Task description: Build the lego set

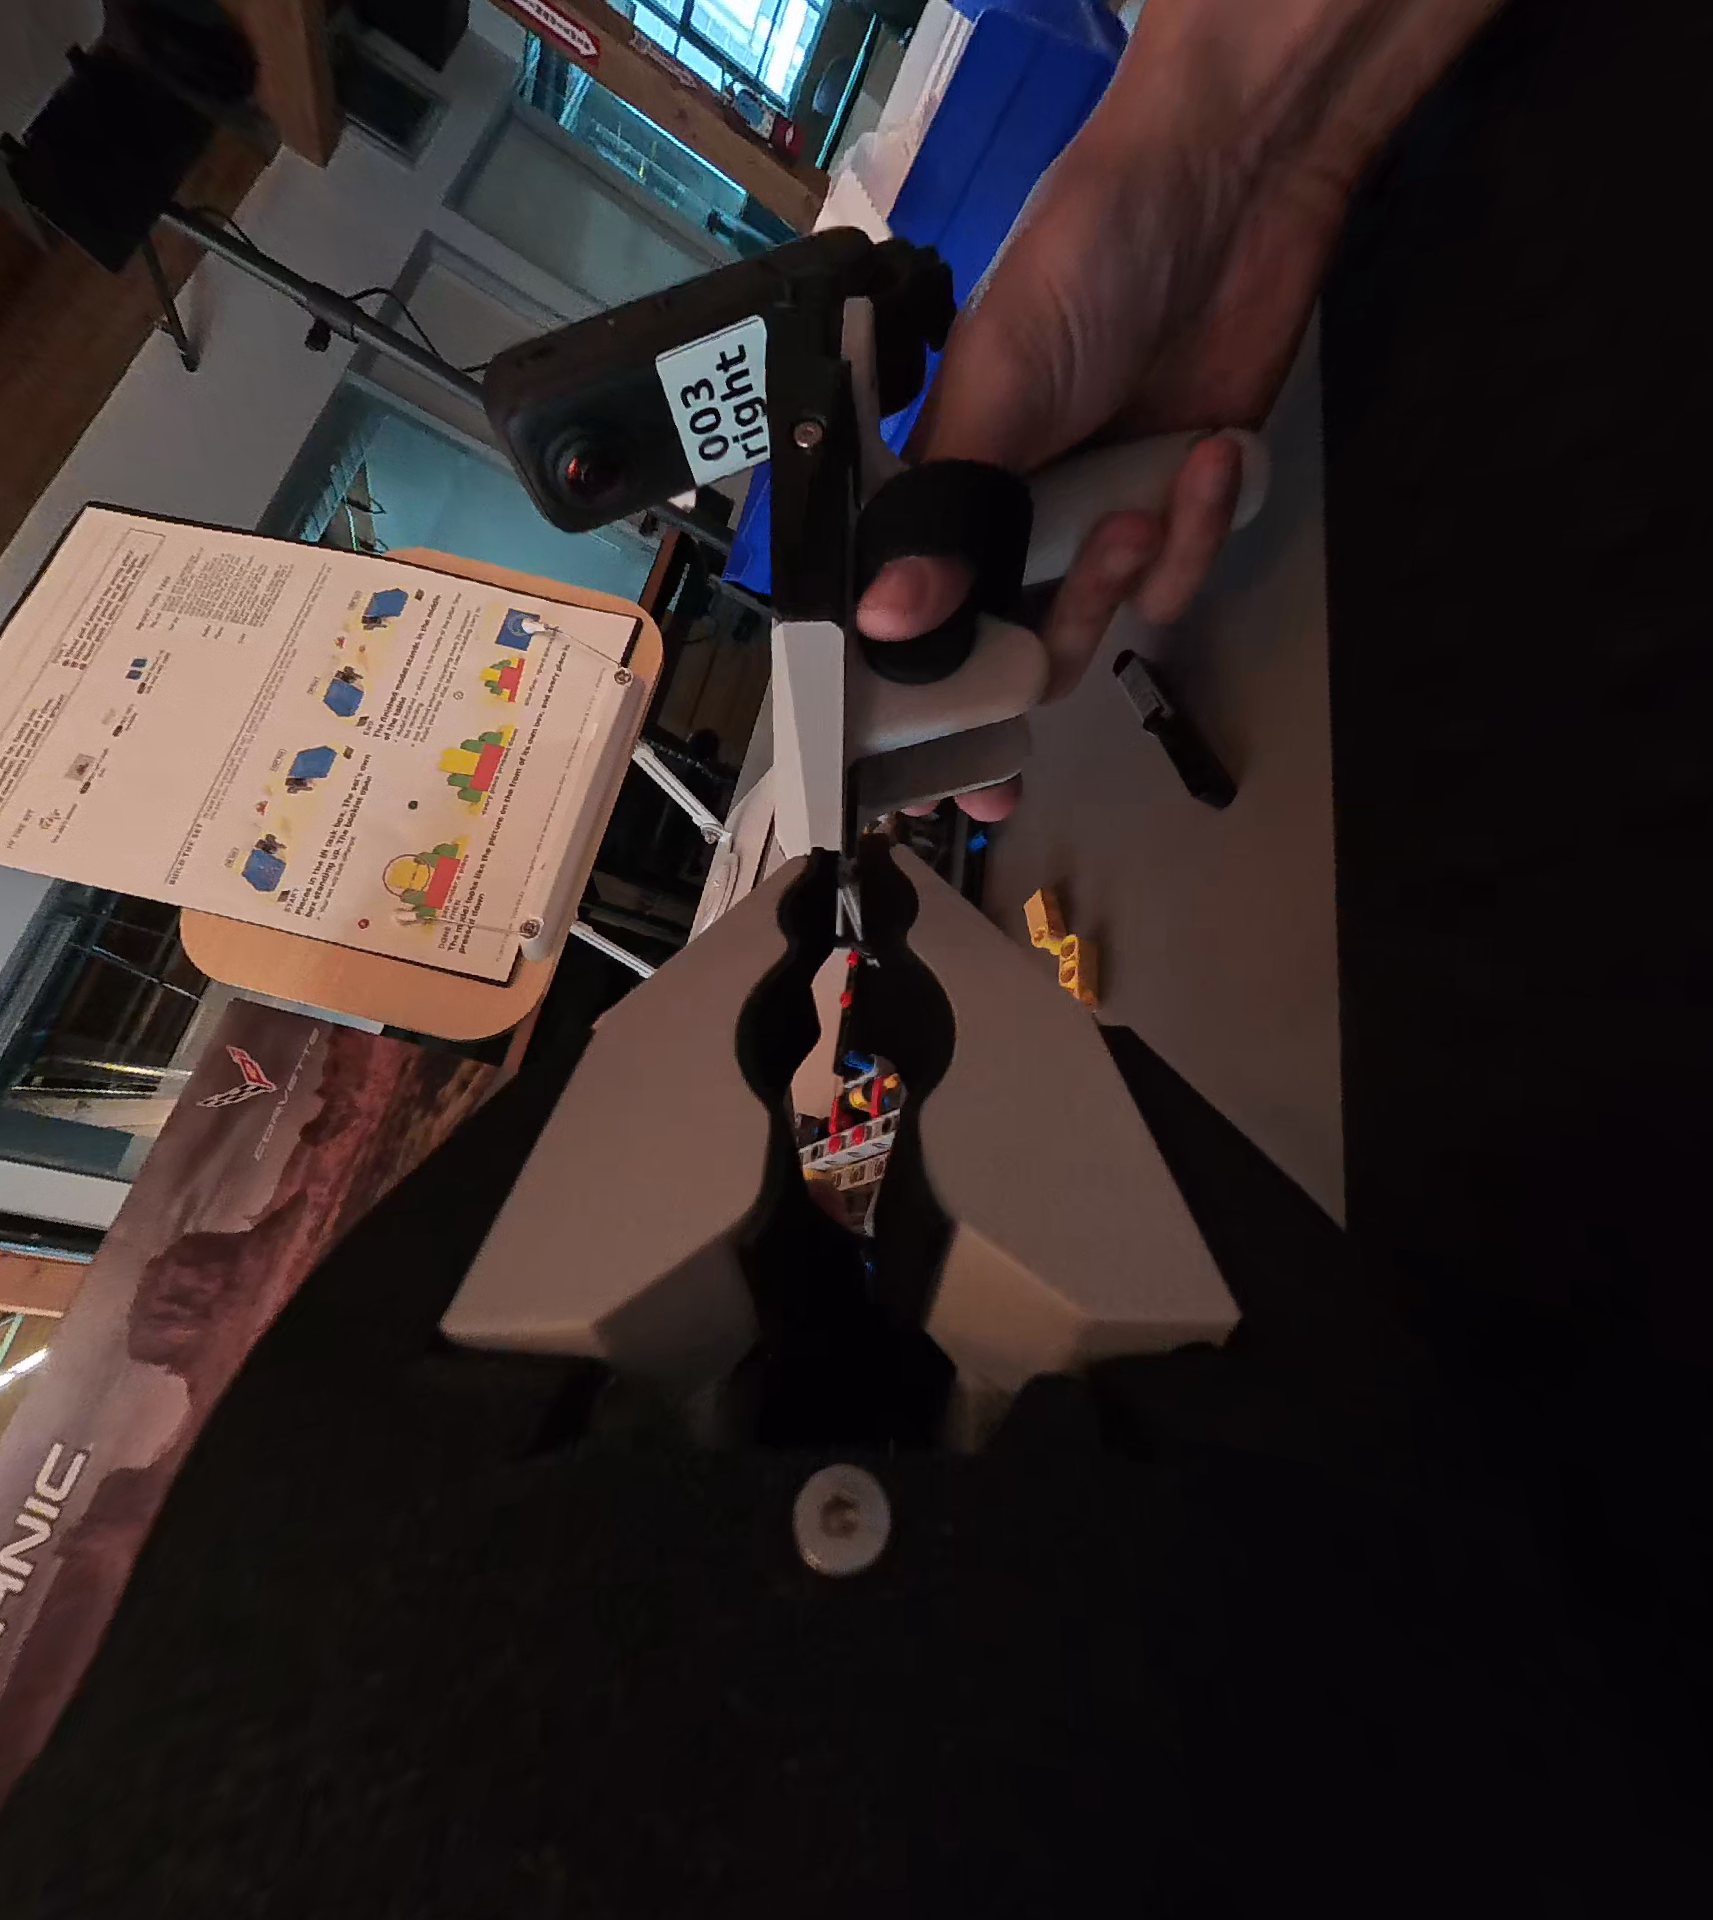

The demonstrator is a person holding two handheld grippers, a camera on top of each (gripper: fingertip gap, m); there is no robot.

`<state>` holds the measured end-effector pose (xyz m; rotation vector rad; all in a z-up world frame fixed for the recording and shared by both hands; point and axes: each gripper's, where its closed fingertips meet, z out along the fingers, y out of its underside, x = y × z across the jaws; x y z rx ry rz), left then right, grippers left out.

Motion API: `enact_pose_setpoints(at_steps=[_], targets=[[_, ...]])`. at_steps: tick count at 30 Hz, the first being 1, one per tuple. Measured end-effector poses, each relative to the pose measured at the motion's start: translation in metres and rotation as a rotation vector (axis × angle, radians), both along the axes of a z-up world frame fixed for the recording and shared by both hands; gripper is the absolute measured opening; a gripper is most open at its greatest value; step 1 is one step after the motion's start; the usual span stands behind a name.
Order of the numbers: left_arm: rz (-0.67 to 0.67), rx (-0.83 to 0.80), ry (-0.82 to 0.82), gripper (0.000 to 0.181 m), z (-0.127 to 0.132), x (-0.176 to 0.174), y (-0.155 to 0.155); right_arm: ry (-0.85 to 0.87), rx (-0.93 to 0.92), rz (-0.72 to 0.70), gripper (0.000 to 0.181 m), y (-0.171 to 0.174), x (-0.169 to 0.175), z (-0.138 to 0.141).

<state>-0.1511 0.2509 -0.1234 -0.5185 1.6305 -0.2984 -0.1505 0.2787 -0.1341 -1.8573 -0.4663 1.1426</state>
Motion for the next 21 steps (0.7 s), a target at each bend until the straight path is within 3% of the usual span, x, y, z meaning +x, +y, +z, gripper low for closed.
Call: enact_pose_setpoints(at_steps=[4,9,16,21], targets=[[0.026,0.083,0.003,0.003,-0.003,-0.001,0.003,0.006,0.015,-0.018,0.008,0.002,0.003,0.003],[0.040,0.120,0.005,0.003,-0.006,-0.002,0.006,0.037,0.057,0.029,0.038,-0.007,-0.001,0.011],[0.038,0.152,0.014,0.003,-0.008,-0.001,0.005,-0.039,0.073,0.055,0.058,-0.009,-0.009,0.001],[0.049,0.138,0.033,0.003,-0.012,0.000,0.007,-0.035,0.039,0.064,0.049,-0.010,-0.010,-0.002]])
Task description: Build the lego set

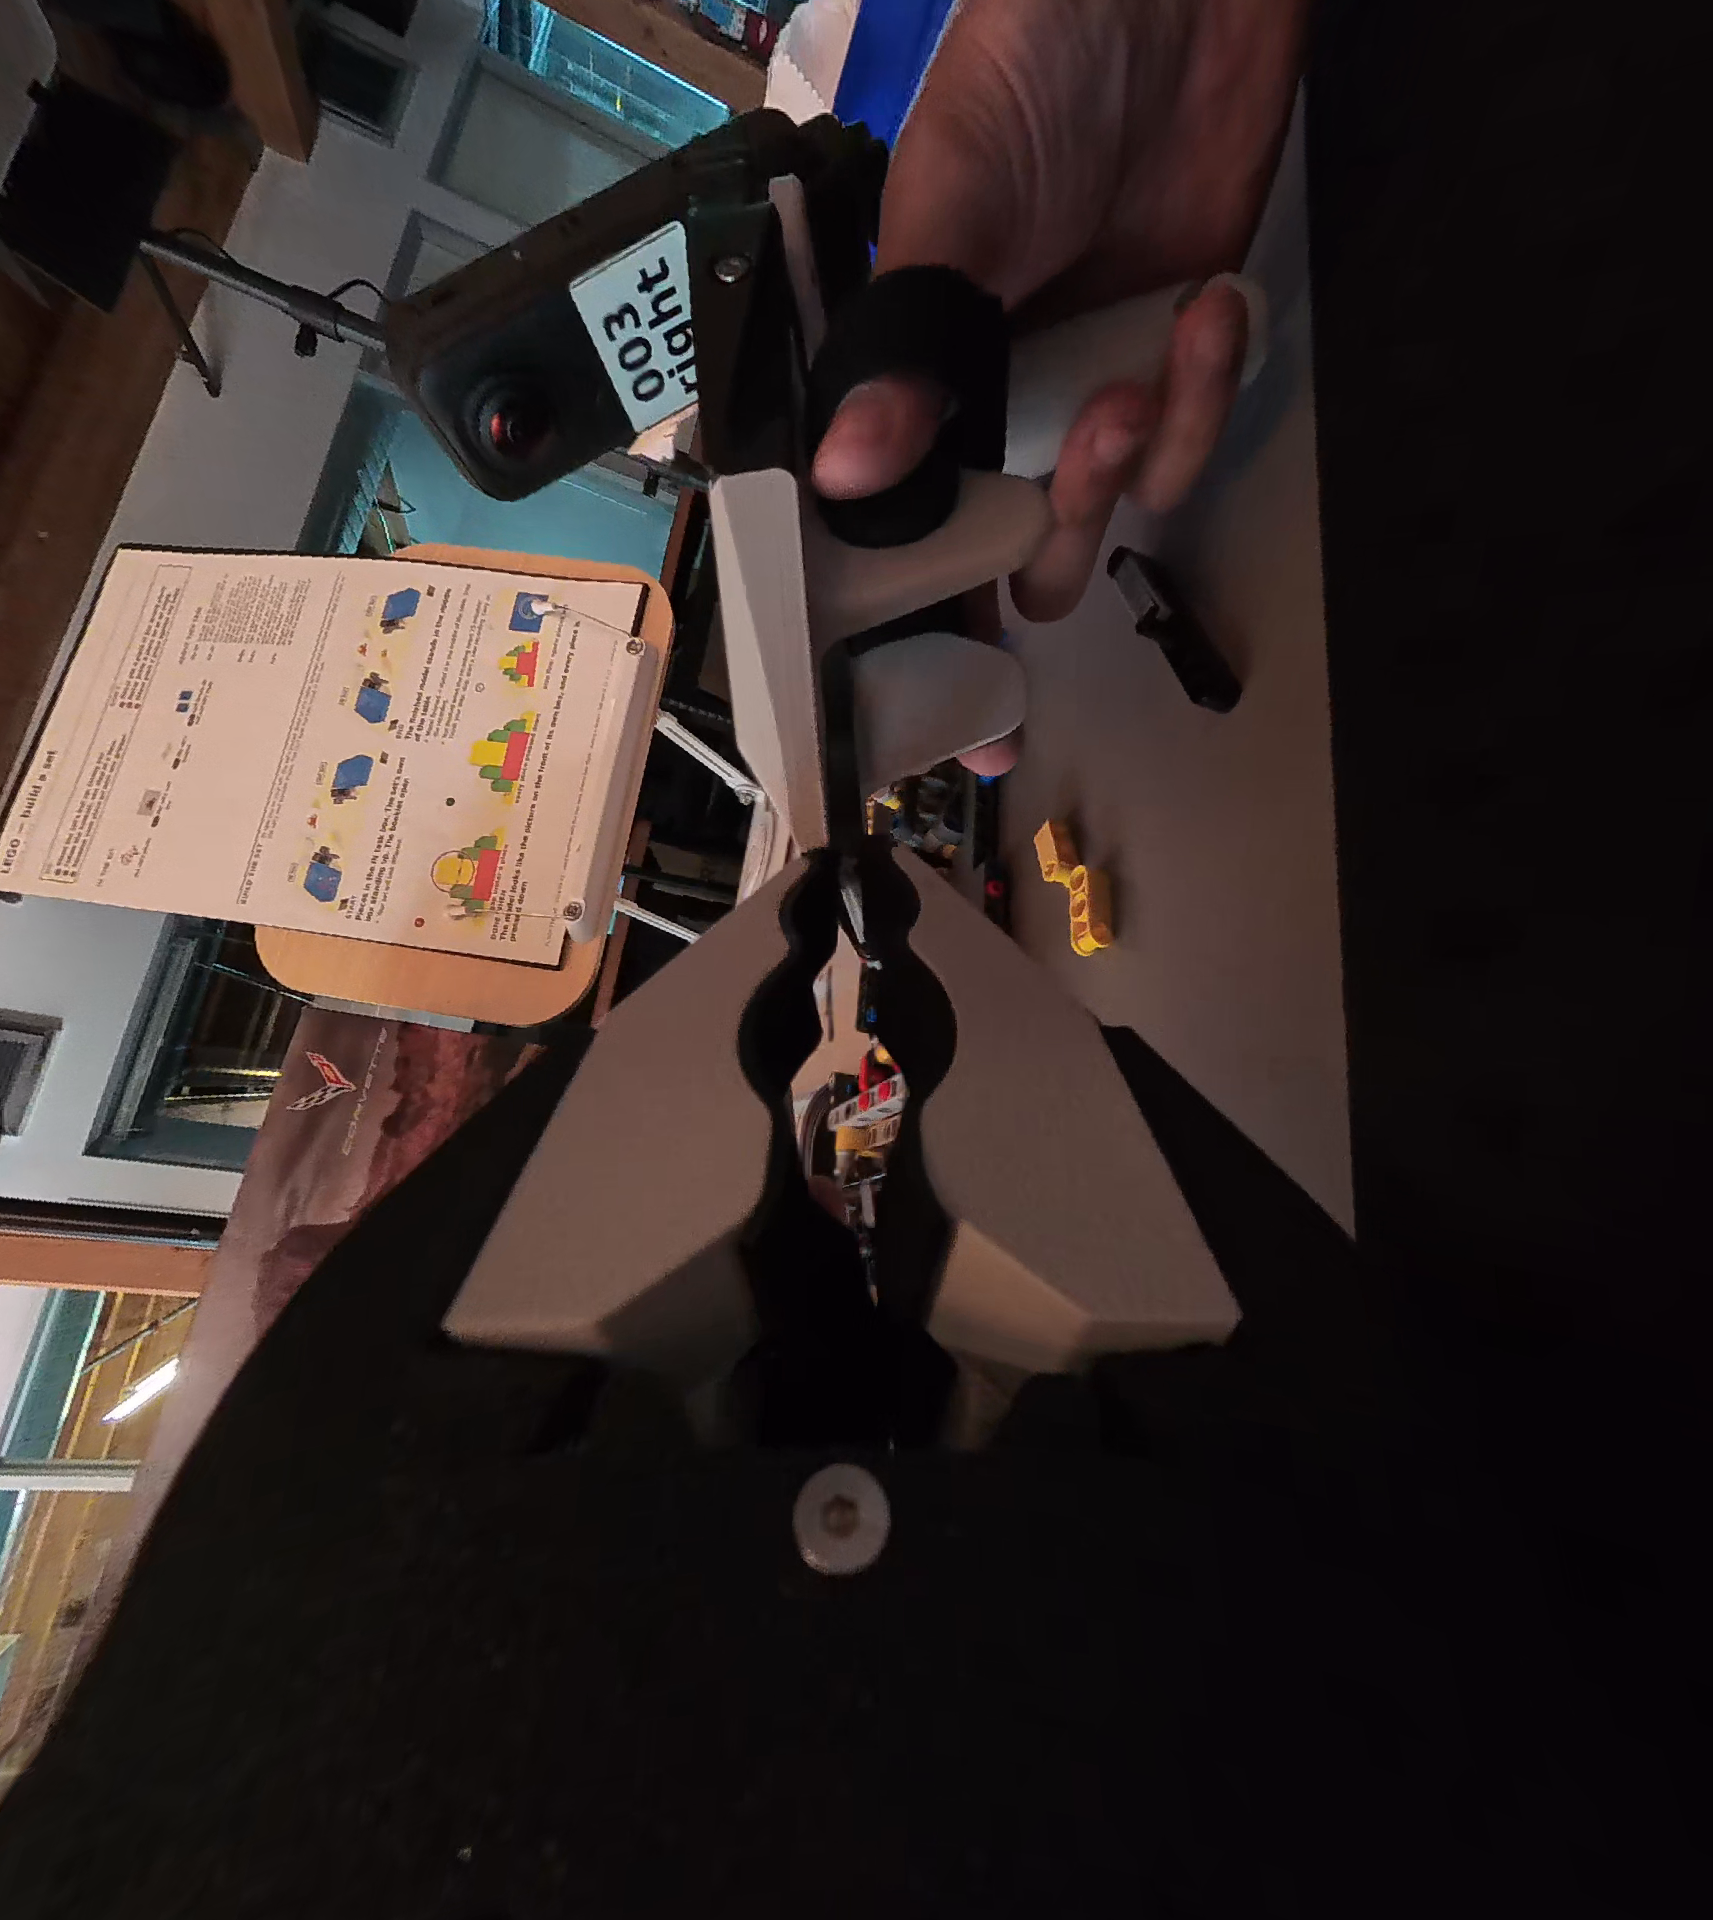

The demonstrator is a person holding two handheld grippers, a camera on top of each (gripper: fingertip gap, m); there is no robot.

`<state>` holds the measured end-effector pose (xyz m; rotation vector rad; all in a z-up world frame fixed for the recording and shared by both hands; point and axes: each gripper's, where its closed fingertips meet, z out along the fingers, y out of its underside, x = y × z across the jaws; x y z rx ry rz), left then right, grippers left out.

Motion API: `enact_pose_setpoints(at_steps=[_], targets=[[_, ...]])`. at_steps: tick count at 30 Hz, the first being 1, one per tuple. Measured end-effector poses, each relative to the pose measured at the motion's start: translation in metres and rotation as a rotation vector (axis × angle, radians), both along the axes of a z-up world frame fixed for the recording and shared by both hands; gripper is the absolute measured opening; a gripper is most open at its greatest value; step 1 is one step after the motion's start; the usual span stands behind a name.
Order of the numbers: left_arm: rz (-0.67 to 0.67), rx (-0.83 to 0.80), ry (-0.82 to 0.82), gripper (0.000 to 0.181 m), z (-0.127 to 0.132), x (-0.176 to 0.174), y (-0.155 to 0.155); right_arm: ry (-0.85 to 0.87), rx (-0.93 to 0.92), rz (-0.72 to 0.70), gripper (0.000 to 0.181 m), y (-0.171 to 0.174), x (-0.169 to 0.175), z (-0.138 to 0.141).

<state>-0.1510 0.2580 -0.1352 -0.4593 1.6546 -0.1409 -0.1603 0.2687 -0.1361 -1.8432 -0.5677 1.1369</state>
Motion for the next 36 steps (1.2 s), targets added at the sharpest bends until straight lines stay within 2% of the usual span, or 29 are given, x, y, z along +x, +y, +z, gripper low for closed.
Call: enact_pose_setpoints(at_steps=[2,4,5,9,10,12,13,16,25,36], targets=[[-0.003,-0.023,-0.010,0.002,0.002,0.000,-0.001,0.019,-0.018,0.012,0.048,-0.001,0.000,0.002],[0.002,-0.073,0.003,0.003,0.000,0.001,0.000,0.053,-0.035,0.052,0.028,-0.006,-0.004,0.005],[0.008,-0.081,0.010,0.002,-0.001,0.002,0.001,0.056,-0.037,0.054,0.024,-0.006,-0.004,0.005],[-0.015,-0.113,-0.008,0.003,0.002,0.001,-0.001,0.106,-0.056,0.078,0.023,-0.009,-0.006,0.009],[-0.017,-0.113,-0.010,0.003,0.003,0.000,0.000,0.125,-0.062,0.088,0.026,-0.010,-0.007,0.011],[-0.014,-0.098,0.002,0.002,0.000,0.000,0.000,0.139,-0.068,0.125,0.047,-0.014,-0.013,0.012],[-0.012,-0.081,0.015,0.002,-0.003,-0.001,0.000,0.122,-0.066,0.124,0.050,-0.015,-0.015,0.009],[-0.013,-0.028,0.034,0.002,-0.008,0.001,-0.002,0.059,-0.038,0.122,0.049,-0.016,-0.017,0.003],[-0.119,-0.074,0.008,0.002,-0.001,-0.005,-0.009,0.019,0.041,0.171,0.047,-0.024,-0.022,0.005],[-0.110,-0.032,-0.012,0.003,0.004,-0.005,-0.010,0.019,0.080,0.192,0.046,-0.025,-0.022,0.007]])
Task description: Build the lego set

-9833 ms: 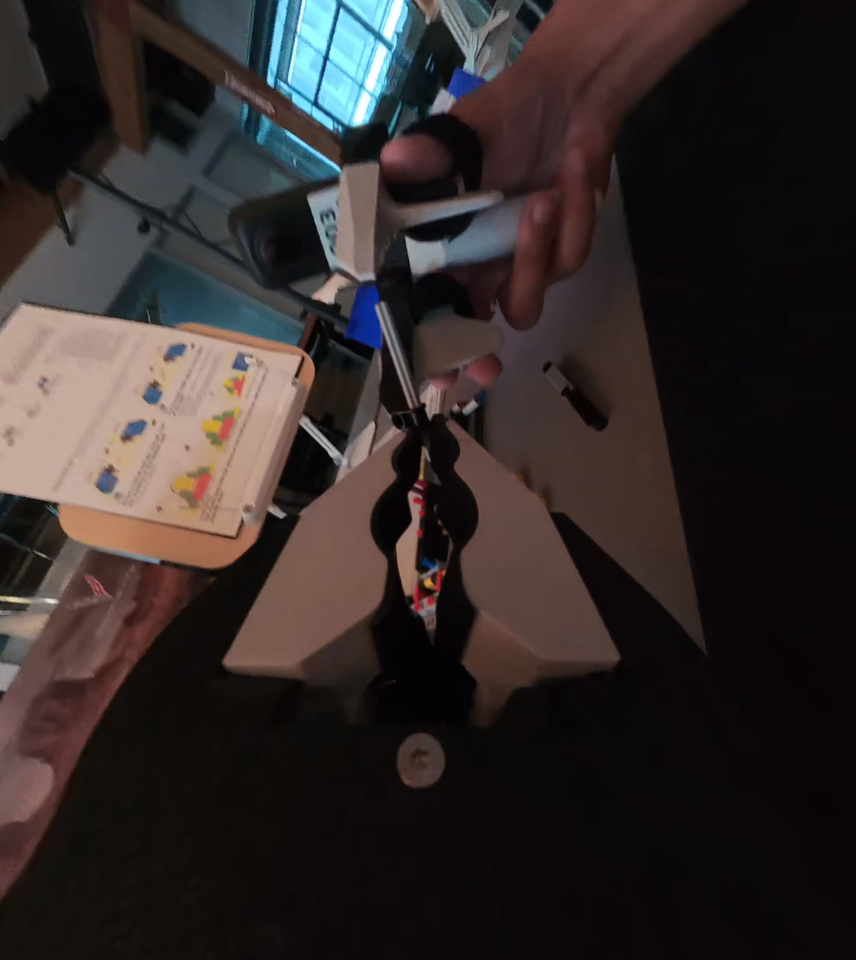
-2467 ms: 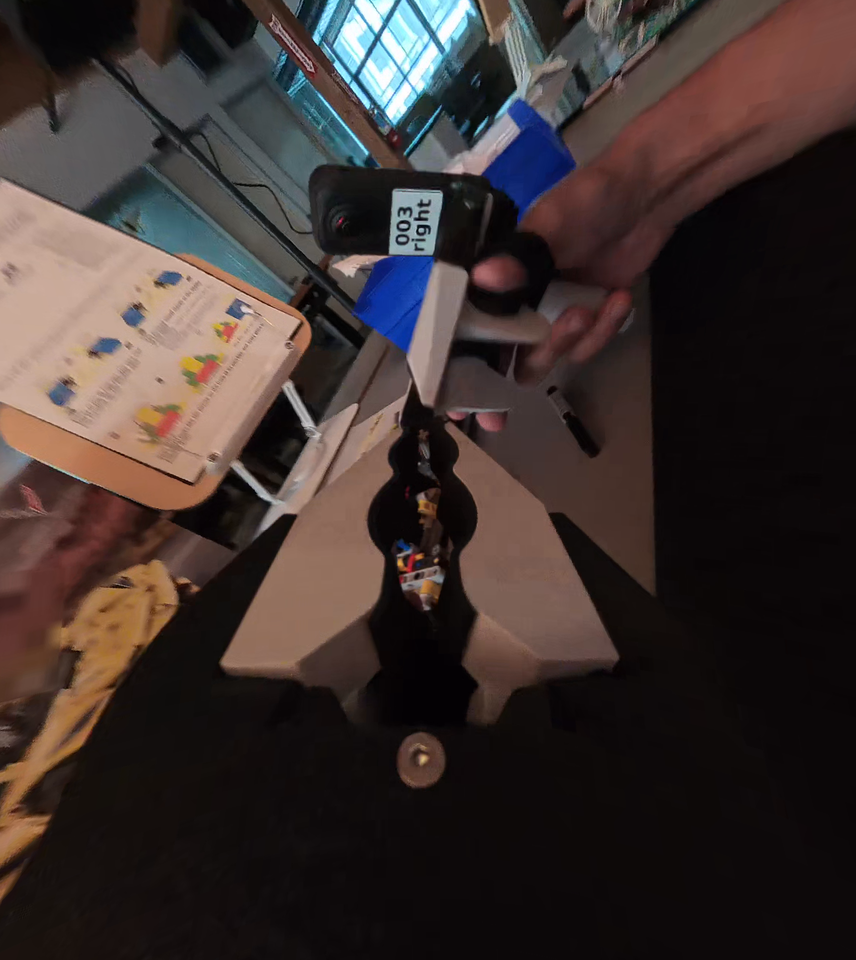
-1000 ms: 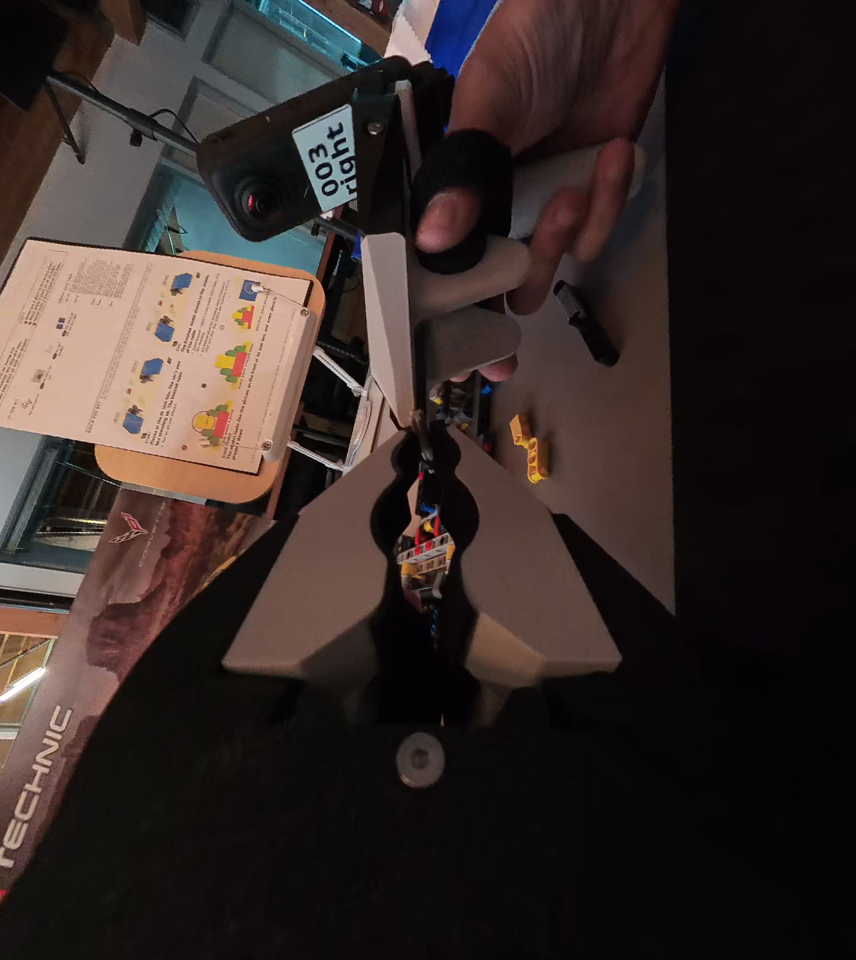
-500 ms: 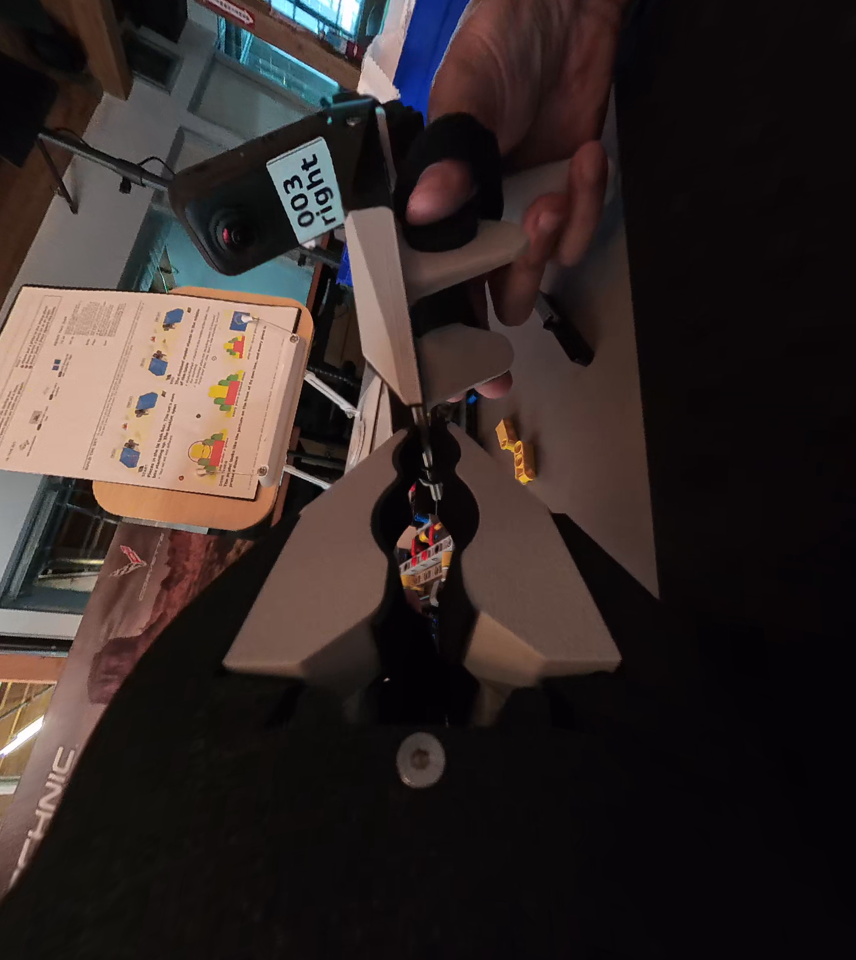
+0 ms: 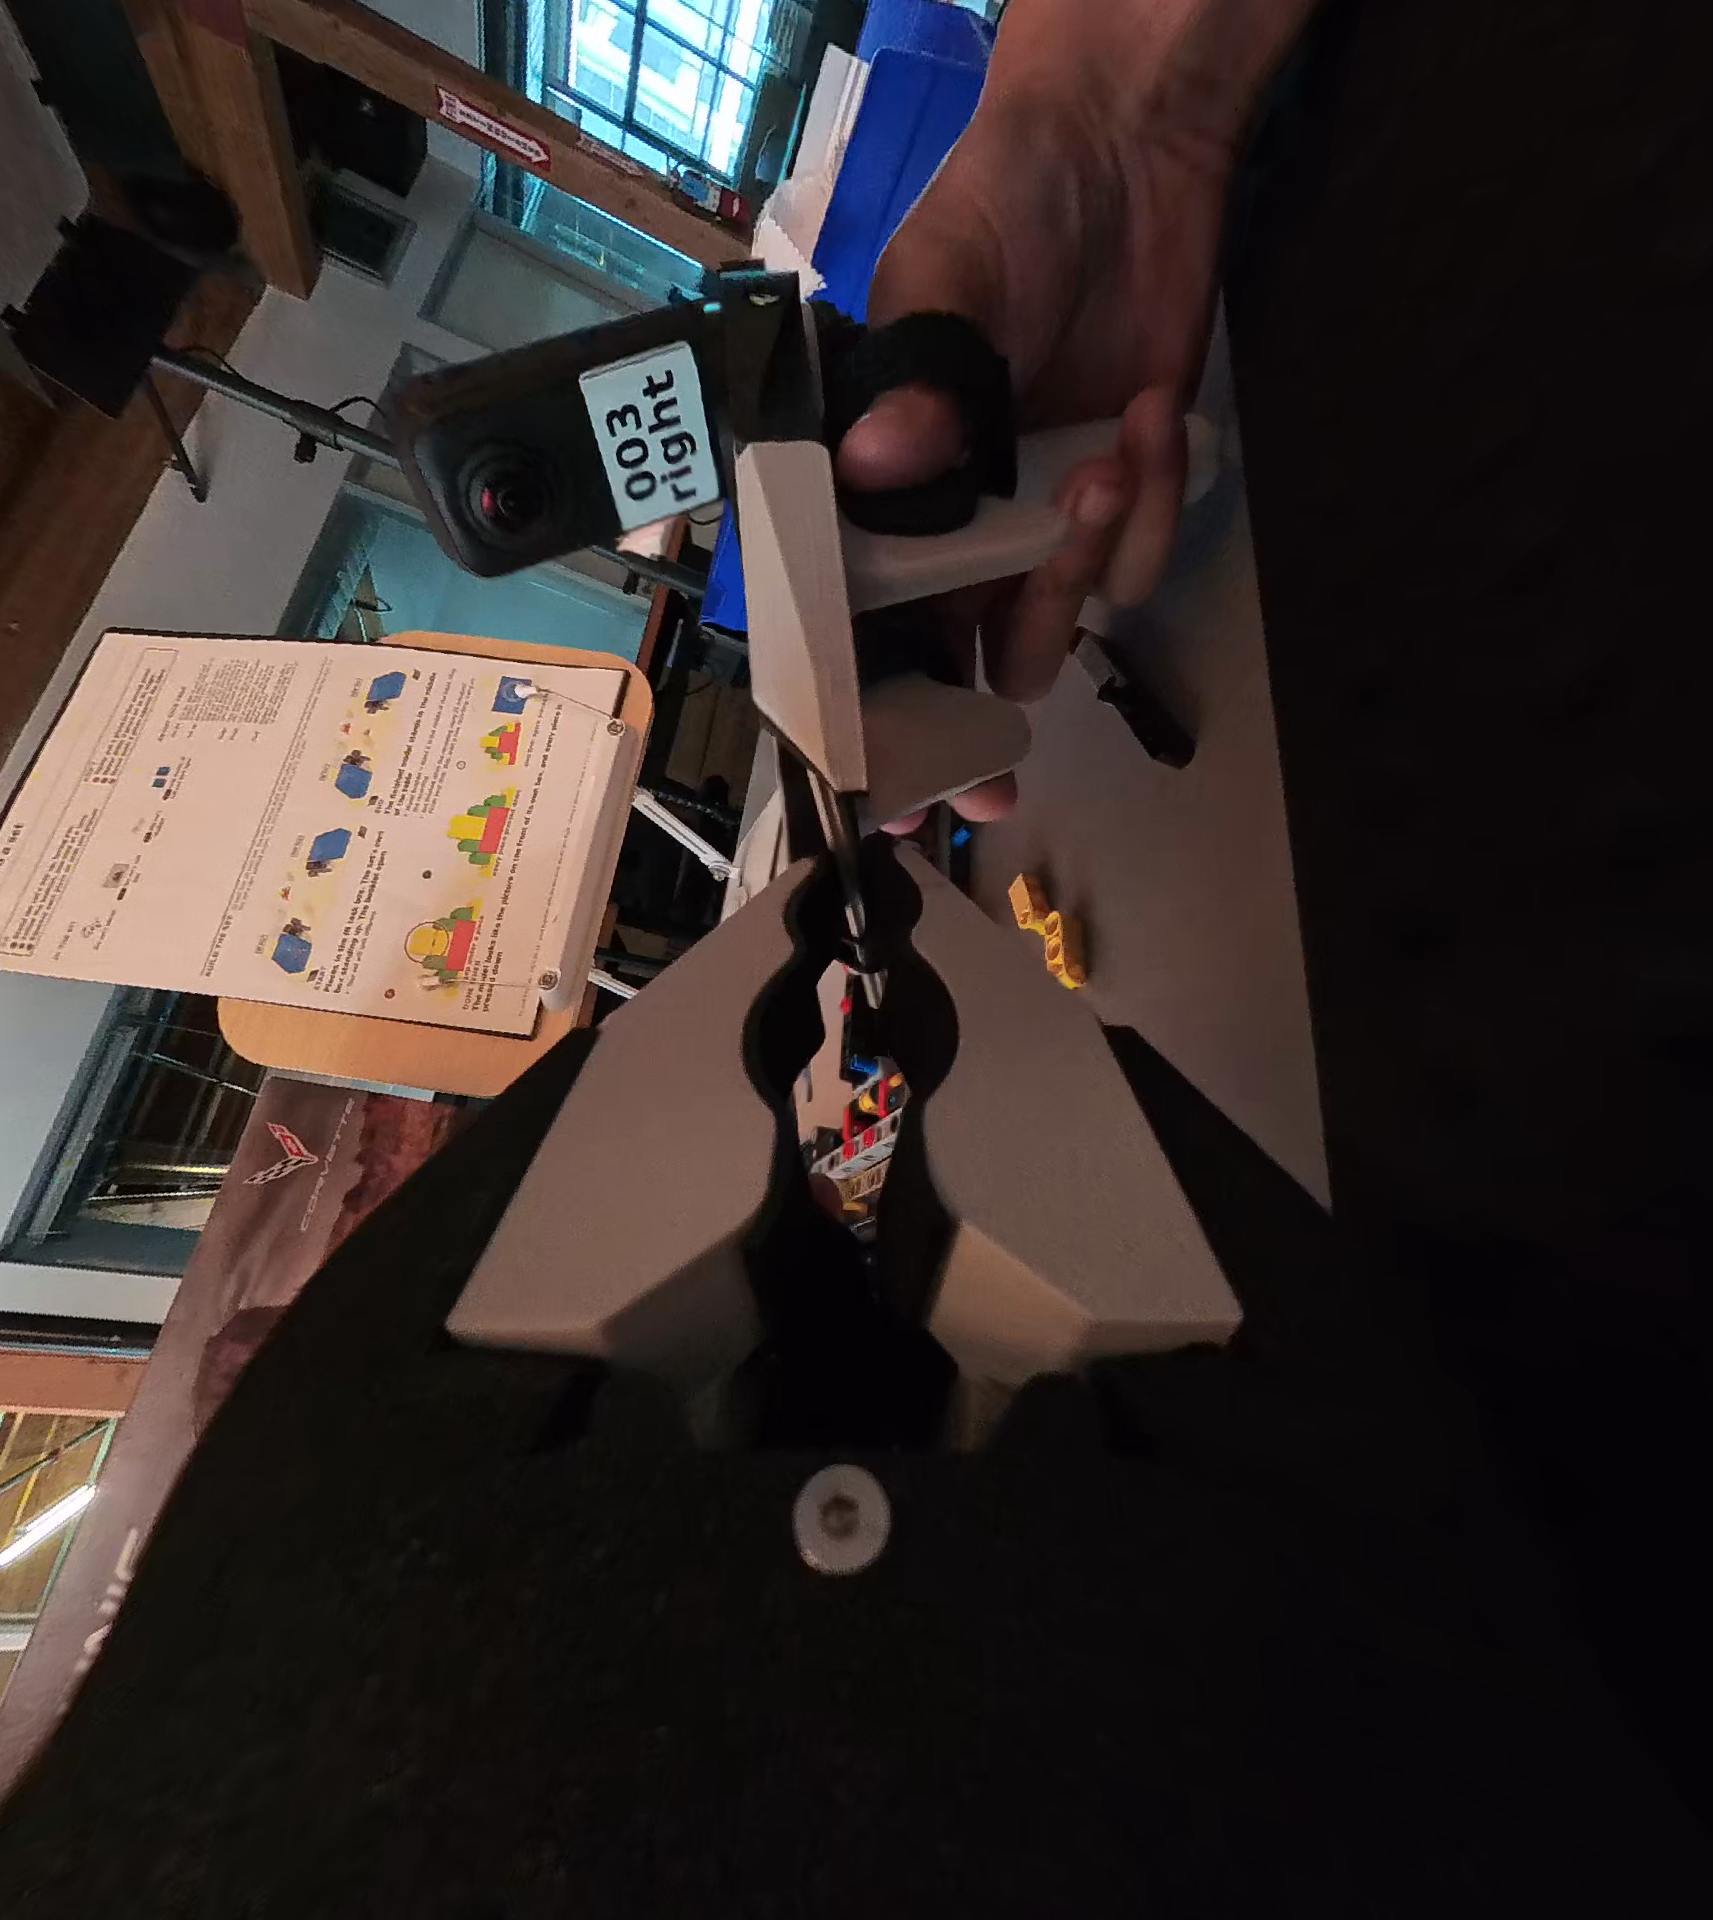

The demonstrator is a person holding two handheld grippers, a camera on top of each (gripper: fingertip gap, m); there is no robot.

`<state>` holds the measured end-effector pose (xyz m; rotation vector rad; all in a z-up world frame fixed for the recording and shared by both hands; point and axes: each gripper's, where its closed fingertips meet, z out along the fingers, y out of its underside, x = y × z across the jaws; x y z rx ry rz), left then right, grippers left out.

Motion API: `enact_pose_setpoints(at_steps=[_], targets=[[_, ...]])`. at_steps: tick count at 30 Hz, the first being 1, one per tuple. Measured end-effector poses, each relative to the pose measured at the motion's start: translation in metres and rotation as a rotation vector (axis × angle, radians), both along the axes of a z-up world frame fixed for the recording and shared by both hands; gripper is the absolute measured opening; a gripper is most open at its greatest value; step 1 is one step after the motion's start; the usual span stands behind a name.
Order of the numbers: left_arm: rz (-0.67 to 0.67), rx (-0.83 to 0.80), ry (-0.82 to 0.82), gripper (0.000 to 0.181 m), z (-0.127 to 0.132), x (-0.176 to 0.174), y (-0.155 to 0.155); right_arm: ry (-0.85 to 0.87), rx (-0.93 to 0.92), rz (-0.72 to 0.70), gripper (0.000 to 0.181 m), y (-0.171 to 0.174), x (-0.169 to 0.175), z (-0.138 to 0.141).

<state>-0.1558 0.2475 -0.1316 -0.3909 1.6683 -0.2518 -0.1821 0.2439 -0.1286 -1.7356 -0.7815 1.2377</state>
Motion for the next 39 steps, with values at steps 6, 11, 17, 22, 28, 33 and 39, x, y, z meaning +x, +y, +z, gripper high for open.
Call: enact_pose_setpoints(at_steps=[6,11,17,22,28,33,39], targets=[[0.034,0.024,-0.019,0.002,0.003,0.001,0.004,-0.019,0.066,-0.029,0.045,0.003,0.001,0.003],[0.044,0.046,-0.028,0.002,0.005,0.001,0.005,-0.030,0.086,-0.038,0.045,0.004,0.001,0.004],[0.060,0.076,-0.027,0.002,0.003,0.001,0.005,-0.042,0.072,-0.042,0.045,0.005,0.001,0.002],[0.031,0.075,-0.026,0.002,0.004,-0.001,0.000,0.011,0.010,0.006,0.046,0.000,-0.003,0.004],[-0.024,0.089,0.006,0.003,-0.002,-0.002,-0.012,0.047,-0.021,0.057,0.037,-0.006,-0.009,0.001],[-0.057,0.080,0.001,0.003,-0.003,-0.001,-0.014,0.037,0.008,0.068,0.030,-0.007,-0.010,0.004],[-0.114,-0.107,-0.035,0.002,0.013,-0.006,-0.014,0.174,-0.042,0.145,0.050,-0.014,-0.005,0.022]])
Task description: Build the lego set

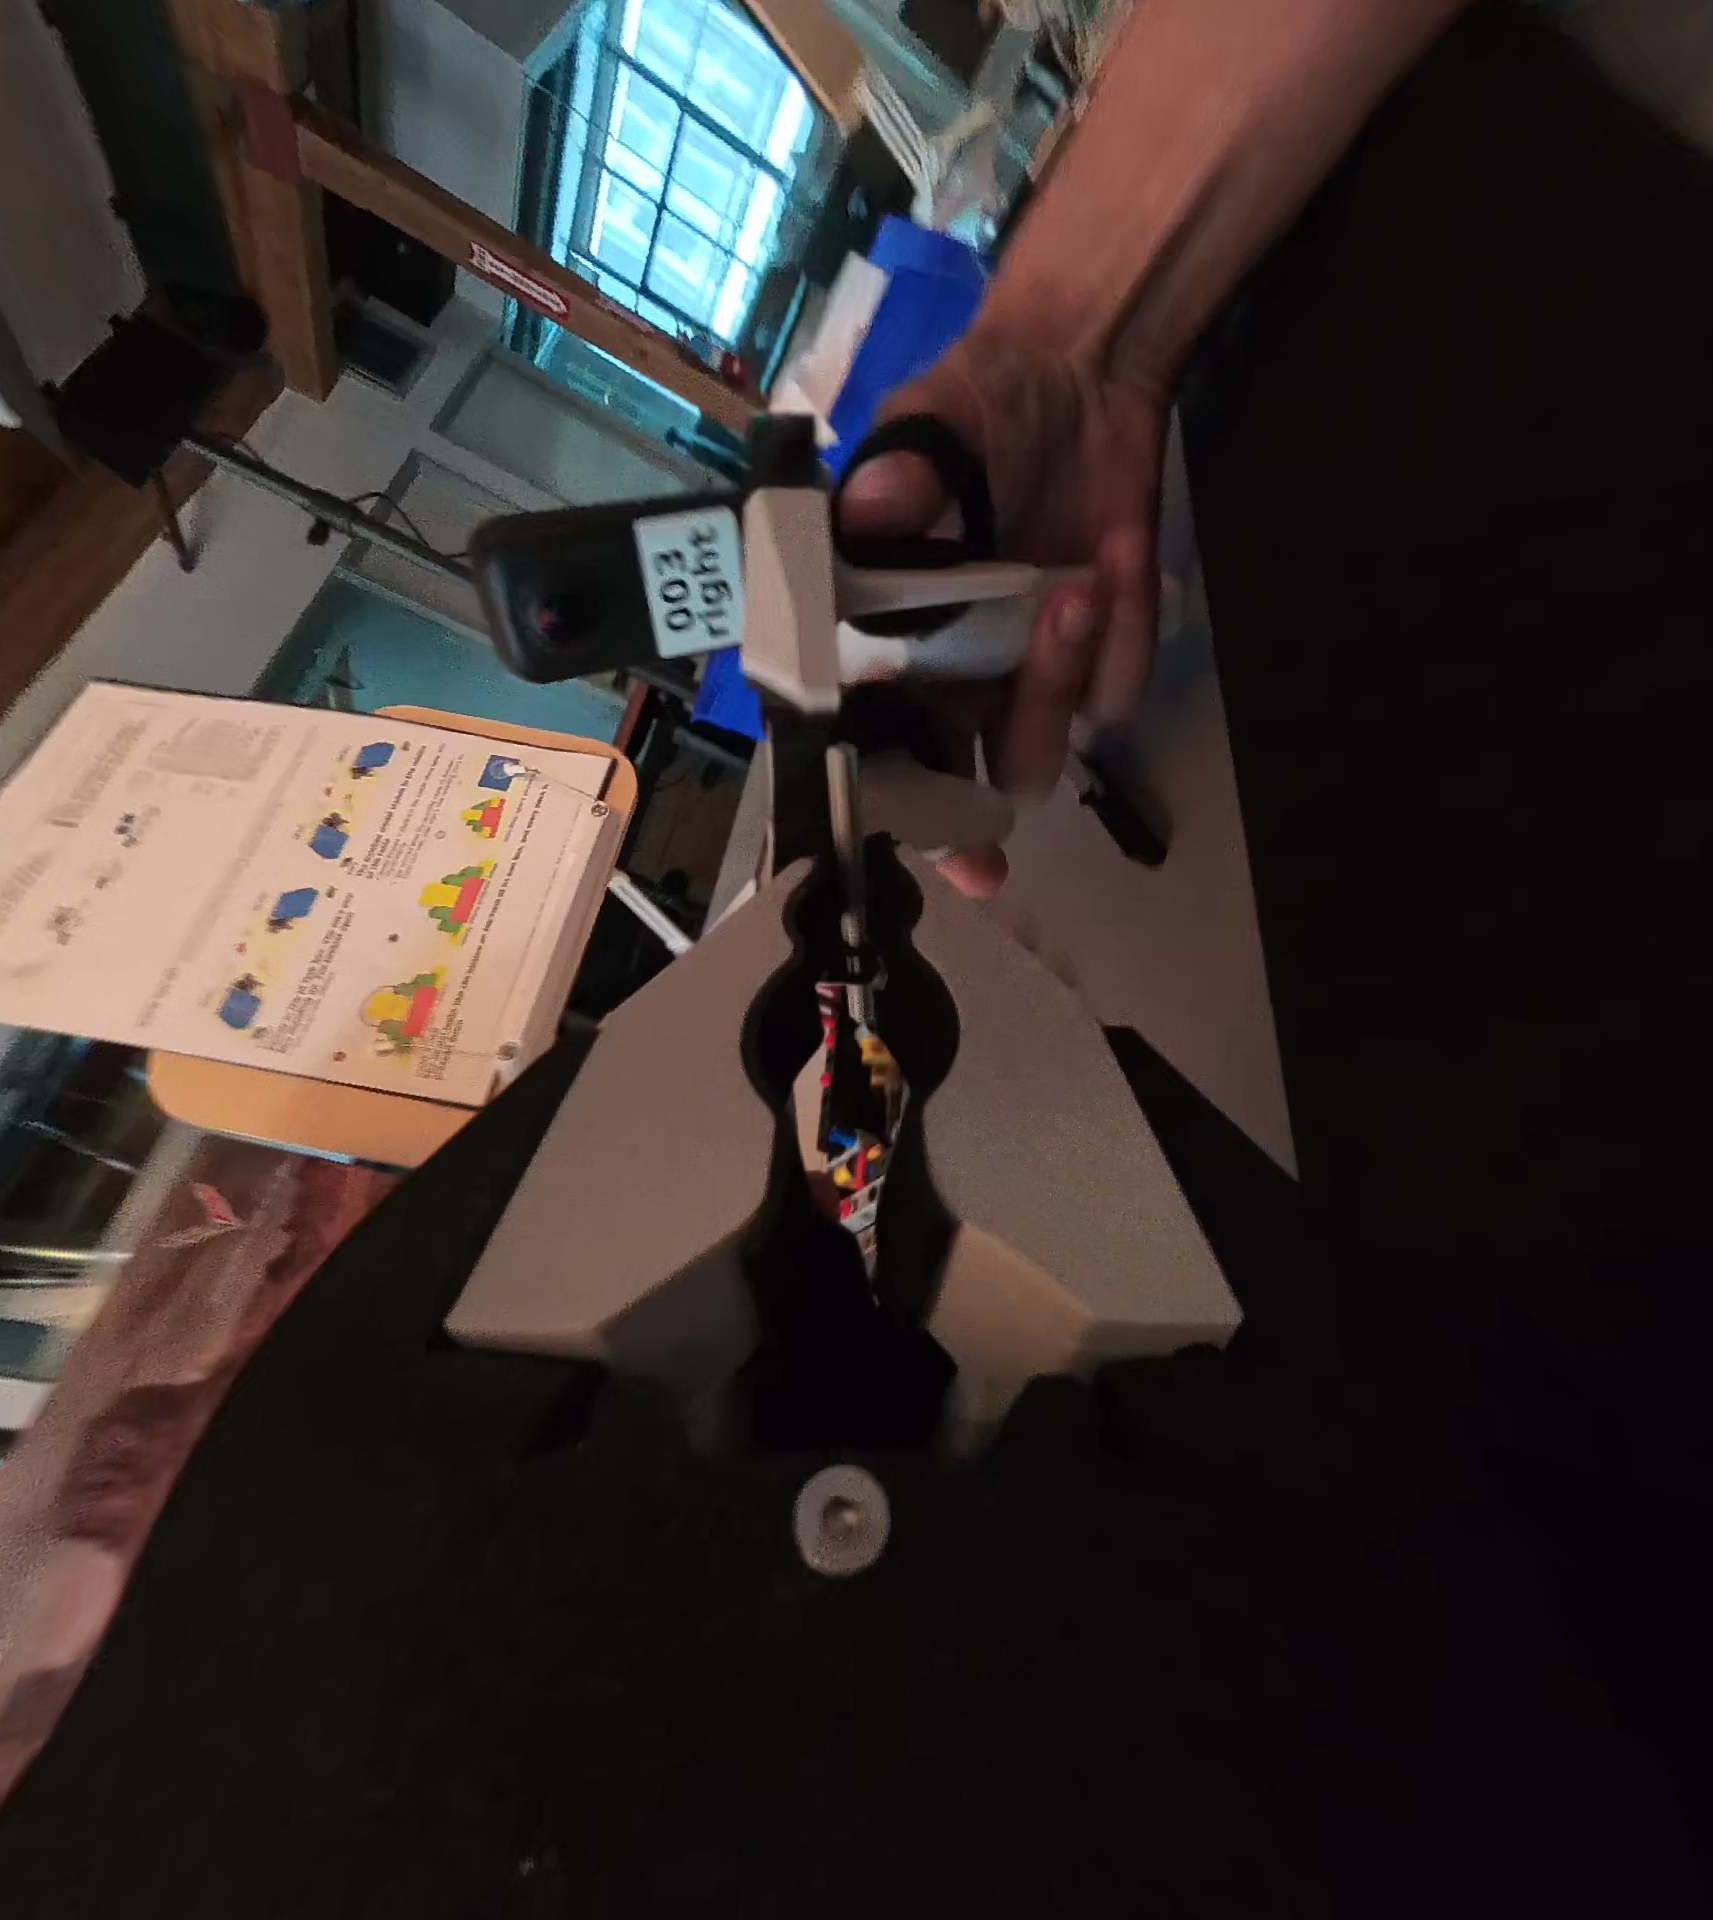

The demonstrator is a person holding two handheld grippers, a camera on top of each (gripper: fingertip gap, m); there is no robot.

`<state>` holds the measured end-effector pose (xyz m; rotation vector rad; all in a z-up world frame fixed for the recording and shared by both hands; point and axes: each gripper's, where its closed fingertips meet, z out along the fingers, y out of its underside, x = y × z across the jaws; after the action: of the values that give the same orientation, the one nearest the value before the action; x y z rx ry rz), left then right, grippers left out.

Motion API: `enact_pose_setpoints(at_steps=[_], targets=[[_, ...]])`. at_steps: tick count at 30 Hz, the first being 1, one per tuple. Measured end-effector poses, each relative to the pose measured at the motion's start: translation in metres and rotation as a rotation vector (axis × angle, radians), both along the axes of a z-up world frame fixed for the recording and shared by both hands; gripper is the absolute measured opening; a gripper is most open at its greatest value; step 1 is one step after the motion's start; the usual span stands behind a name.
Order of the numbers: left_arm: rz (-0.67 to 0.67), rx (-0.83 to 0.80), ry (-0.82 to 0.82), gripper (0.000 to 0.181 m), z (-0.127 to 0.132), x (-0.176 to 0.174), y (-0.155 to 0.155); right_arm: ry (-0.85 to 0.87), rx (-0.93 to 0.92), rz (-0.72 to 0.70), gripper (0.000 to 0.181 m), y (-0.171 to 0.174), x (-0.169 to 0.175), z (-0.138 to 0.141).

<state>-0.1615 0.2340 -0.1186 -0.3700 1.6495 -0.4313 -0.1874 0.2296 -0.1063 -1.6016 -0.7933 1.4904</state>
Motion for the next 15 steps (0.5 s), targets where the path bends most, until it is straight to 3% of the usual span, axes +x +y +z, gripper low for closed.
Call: enact_pose_setpoints(at_steps=[4,9,15], targets=[[-0.034,-0.143,-0.035,0.002,0.014,-0.003,0.003,0.059,0.055,0.014,0.055,0.001,-0.006,0.010],[-0.007,-0.050,-0.047,0.002,0.011,-0.001,0.003,0.080,0.012,0.017,0.047,0.004,-0.010,0.007],[-0.026,-0.068,-0.088,0.003,0.020,-0.002,-0.003,0.166,-0.026,0.072,0.046,-0.003,-0.008,0.016]])
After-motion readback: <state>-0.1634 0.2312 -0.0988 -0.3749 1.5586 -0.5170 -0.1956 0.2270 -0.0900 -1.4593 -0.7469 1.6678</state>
